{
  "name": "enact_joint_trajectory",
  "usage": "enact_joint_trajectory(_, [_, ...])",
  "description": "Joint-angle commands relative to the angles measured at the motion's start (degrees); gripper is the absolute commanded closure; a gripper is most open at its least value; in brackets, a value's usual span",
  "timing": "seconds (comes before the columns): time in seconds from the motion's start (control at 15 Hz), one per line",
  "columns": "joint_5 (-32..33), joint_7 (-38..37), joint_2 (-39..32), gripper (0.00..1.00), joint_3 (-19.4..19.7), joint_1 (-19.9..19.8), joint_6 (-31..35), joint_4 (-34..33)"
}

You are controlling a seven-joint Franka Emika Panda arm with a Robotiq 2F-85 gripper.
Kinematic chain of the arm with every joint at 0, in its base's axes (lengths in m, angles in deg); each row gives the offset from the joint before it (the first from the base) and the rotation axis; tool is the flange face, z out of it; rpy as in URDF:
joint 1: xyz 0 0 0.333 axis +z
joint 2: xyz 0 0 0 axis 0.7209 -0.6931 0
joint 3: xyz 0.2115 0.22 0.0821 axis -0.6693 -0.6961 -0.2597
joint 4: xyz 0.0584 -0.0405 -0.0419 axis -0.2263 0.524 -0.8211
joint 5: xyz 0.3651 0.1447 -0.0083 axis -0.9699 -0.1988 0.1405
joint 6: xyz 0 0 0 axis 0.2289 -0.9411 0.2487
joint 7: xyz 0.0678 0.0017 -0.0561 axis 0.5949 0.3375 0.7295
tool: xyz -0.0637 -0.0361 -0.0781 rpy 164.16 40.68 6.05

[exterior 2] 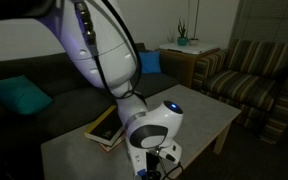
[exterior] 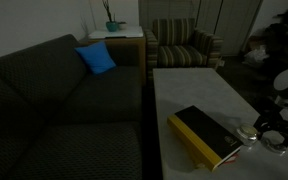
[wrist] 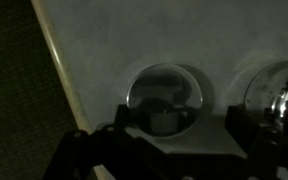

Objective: Cover the silver bottle with the silver lid

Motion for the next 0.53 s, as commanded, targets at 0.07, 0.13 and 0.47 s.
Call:
enact_joint_trajectory(0.07, [-4.22, -15.84, -0.02, 0.00, 5.51, 8.24, 4.69, 1.92])
enact_joint_trajectory(0.13, [-4.70, -19.35, -0.02, 0.00, 6.68, 9.80, 4.38, 2.20])
enact_joint_trajectory(0.47, [-6.05, -28.18, -0.22, 0.00, 9.38, 13.35, 2.43, 2.87])
